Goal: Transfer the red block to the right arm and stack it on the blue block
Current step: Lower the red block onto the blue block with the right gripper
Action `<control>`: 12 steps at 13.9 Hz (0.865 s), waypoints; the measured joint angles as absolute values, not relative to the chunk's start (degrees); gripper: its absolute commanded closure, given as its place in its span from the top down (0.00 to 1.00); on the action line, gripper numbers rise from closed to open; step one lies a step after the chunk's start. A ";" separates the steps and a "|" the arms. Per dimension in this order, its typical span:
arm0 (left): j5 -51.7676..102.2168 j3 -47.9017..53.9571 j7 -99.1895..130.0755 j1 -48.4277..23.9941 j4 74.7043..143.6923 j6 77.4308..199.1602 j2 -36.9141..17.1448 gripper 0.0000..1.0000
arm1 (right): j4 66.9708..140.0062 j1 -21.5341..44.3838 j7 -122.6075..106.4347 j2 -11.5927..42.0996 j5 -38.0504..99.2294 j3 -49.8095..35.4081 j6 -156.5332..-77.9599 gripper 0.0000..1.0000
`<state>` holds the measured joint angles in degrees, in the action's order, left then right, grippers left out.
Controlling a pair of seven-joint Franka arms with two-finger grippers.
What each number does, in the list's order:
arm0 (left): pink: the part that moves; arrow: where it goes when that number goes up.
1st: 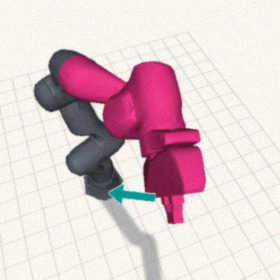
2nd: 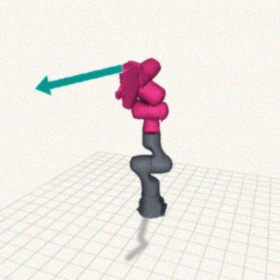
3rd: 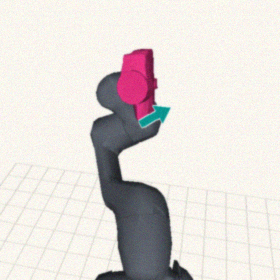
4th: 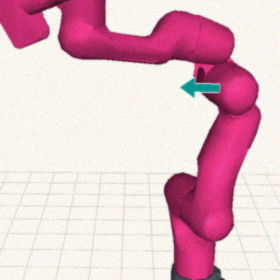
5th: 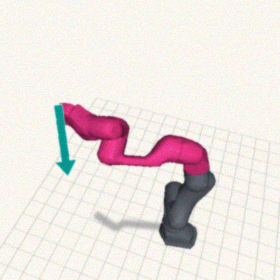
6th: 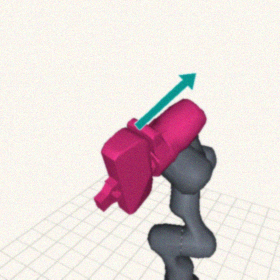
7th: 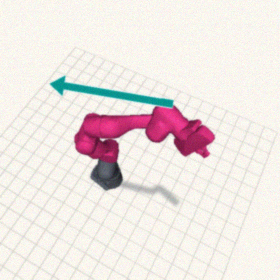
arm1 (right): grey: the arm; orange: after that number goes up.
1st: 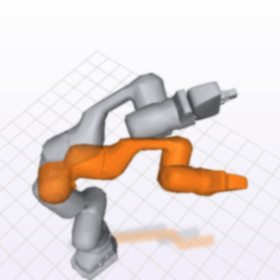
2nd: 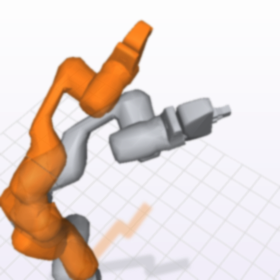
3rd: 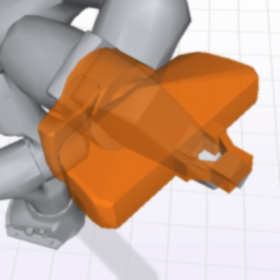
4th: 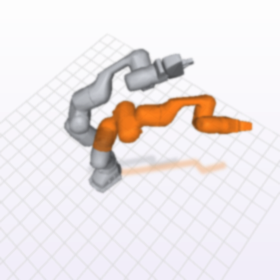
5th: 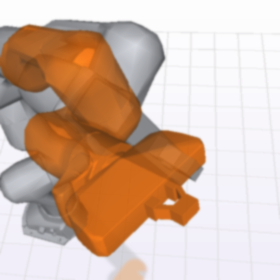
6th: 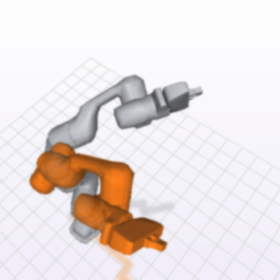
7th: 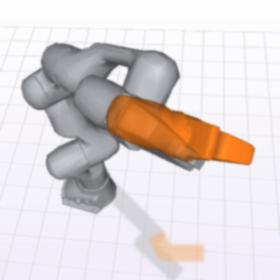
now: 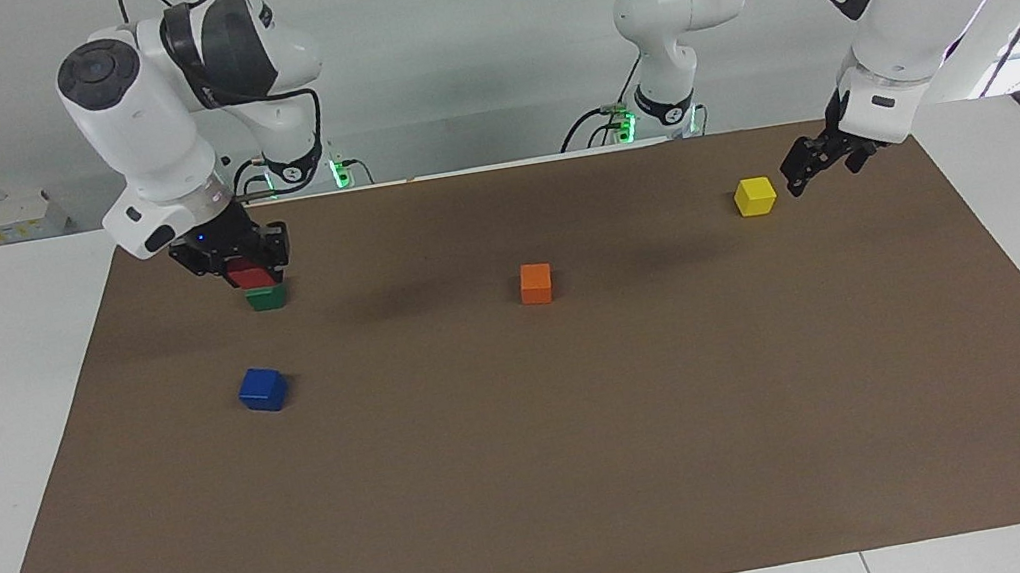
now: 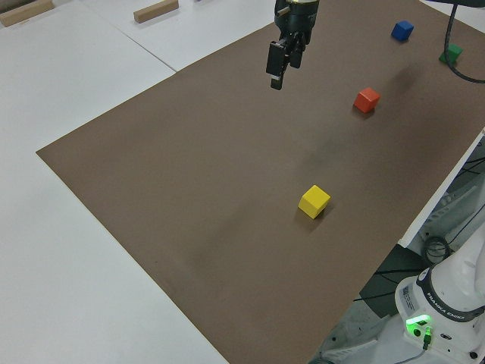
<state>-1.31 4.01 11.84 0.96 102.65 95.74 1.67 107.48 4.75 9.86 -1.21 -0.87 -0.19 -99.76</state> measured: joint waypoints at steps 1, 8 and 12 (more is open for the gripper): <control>-1.31 3.98 11.69 0.98 102.67 95.76 1.48 1.00 | 107.68 3.98 10.51 0.00 -1.57 -0.19 -100.66 0.00; -1.31 4.95 11.36 1.25 101.52 95.75 -0.01 1.00 | 111.42 2.40 14.55 6.28 -5.18 -0.17 -114.47 0.00; -1.08 5.05 11.32 1.32 100.46 95.75 -0.02 1.00 | 114.54 1.46 16.15 7.36 -5.24 -0.16 -122.05 0.00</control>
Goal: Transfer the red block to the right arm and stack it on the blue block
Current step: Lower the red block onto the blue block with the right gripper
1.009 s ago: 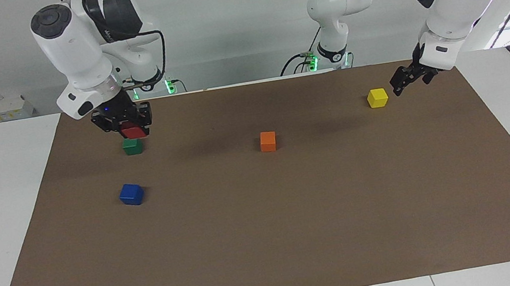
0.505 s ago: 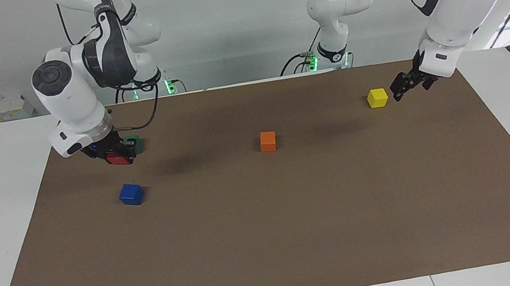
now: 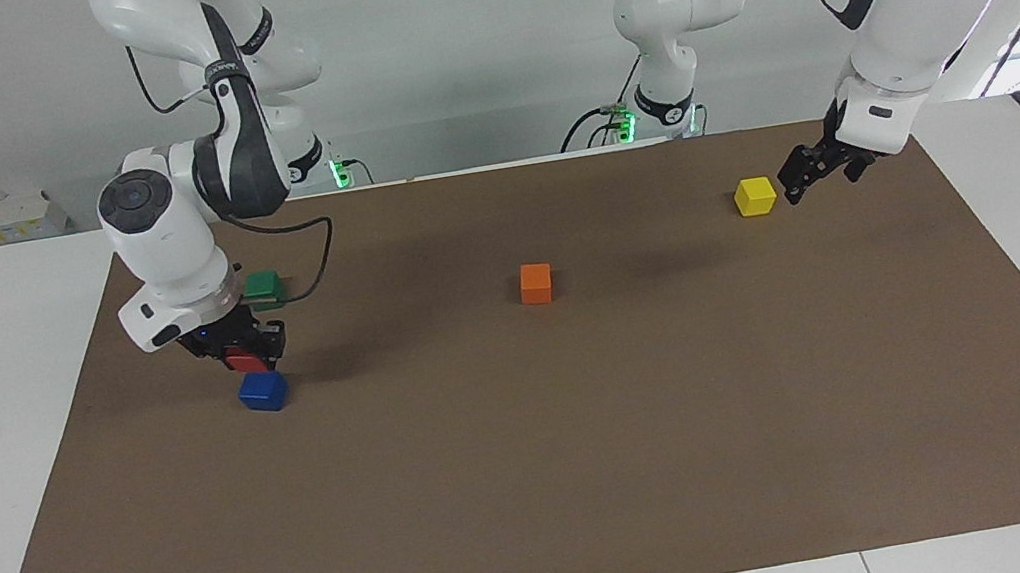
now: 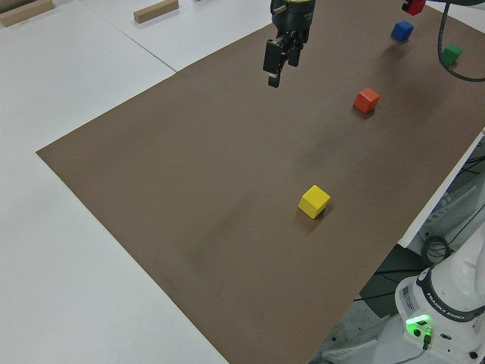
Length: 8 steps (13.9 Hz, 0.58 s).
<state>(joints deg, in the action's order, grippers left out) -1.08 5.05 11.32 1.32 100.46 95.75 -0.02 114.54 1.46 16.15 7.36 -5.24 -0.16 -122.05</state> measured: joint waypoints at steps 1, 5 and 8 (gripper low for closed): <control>-0.86 5.09 11.30 1.33 99.86 95.75 -0.01 1.00 | 115.10 1.27 17.41 7.52 -5.54 -0.16 -123.05 0.00; -0.39 6.59 11.30 1.47 95.56 95.72 0.02 1.00 | 118.08 1.14 19.45 7.73 -6.13 -0.16 -129.12 0.00; -0.38 6.99 11.30 1.64 94.76 95.37 -0.01 1.00 | 120.66 0.46 19.67 8.38 -6.42 -0.16 -133.38 0.00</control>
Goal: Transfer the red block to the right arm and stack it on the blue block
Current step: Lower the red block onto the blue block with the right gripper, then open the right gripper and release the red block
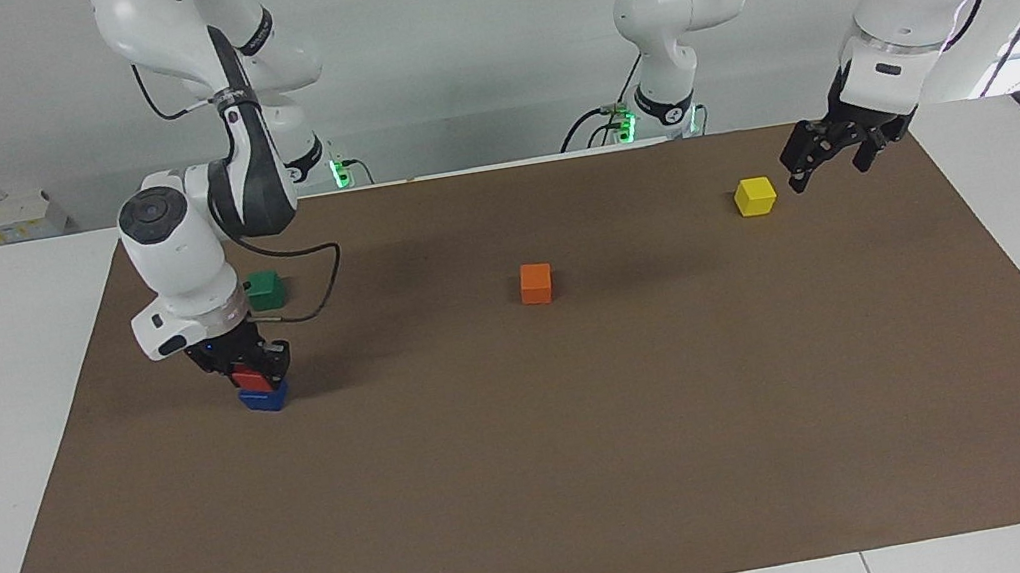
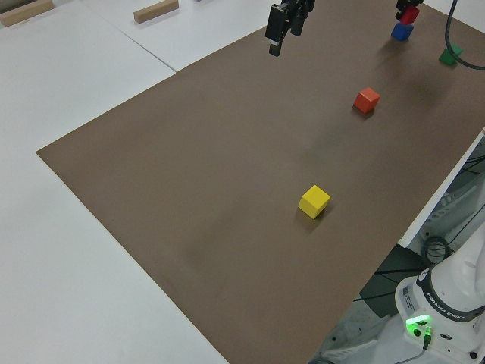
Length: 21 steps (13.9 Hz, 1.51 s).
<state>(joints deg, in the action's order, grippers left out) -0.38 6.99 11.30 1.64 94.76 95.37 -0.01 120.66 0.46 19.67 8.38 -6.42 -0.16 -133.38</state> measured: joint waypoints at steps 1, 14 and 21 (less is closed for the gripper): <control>-0.38 6.98 11.30 1.85 94.77 95.13 -0.05 1.00 | 120.99 0.13 19.67 8.48 -6.69 -0.15 -134.13 0.00; -0.34 7.54 11.27 2.89 91.41 90.01 -0.28 1.00 | 123.11 -1.73 19.72 8.97 -6.91 -0.16 -139.13 1.00; -0.33 7.57 11.27 2.90 91.41 89.90 -0.15 1.00 | 122.67 -1.80 19.89 8.93 -6.91 -0.17 -138.67 1.00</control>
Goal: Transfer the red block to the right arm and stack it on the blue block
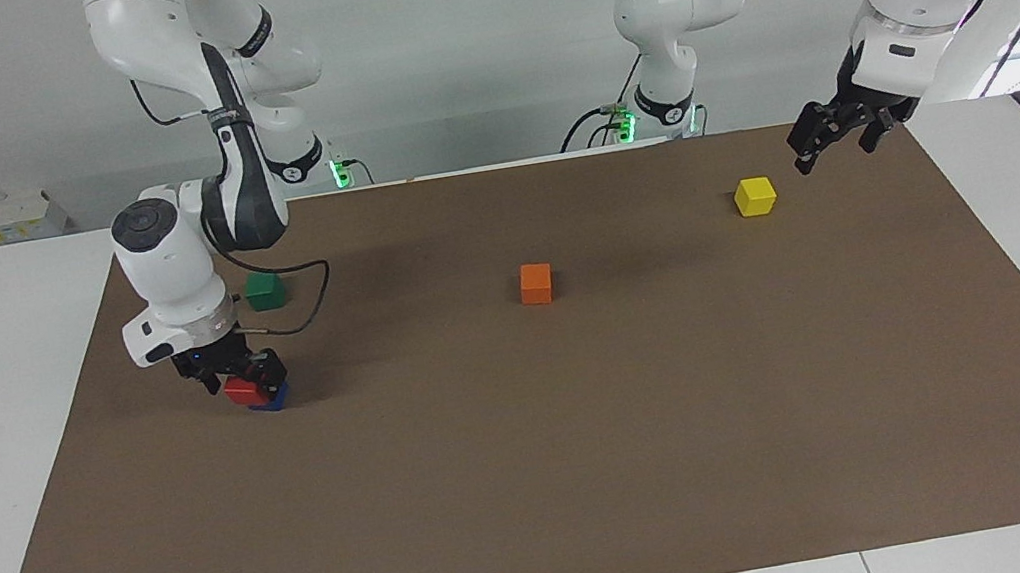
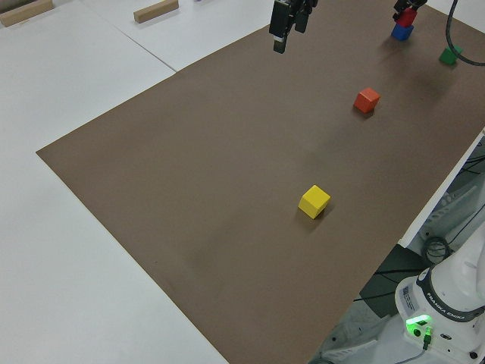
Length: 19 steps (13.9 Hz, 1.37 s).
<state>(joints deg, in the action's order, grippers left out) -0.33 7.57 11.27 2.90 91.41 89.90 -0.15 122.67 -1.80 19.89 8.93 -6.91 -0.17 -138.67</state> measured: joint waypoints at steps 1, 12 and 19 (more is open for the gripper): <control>-0.34 7.55 11.27 2.92 91.41 89.84 -0.15 1.00 | 121.27 -1.79 19.89 8.84 -6.91 -0.20 -136.12 1.00; -0.33 7.55 11.27 3.10 91.41 89.23 -0.13 1.00 | 101.01 -2.60 2.71 -0.19 -3.37 -0.35 -103.27 1.00; -0.33 7.55 11.27 3.16 91.41 89.20 -0.13 1.00 | 88.36 -2.85 -3.77 -0.57 -1.13 -0.28 -83.58 1.00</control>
<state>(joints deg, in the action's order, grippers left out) -0.33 7.55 11.27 3.16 91.41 89.20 -0.13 88.36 -2.85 -3.77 -0.57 -1.13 -0.28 -83.58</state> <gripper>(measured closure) 0.000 0.000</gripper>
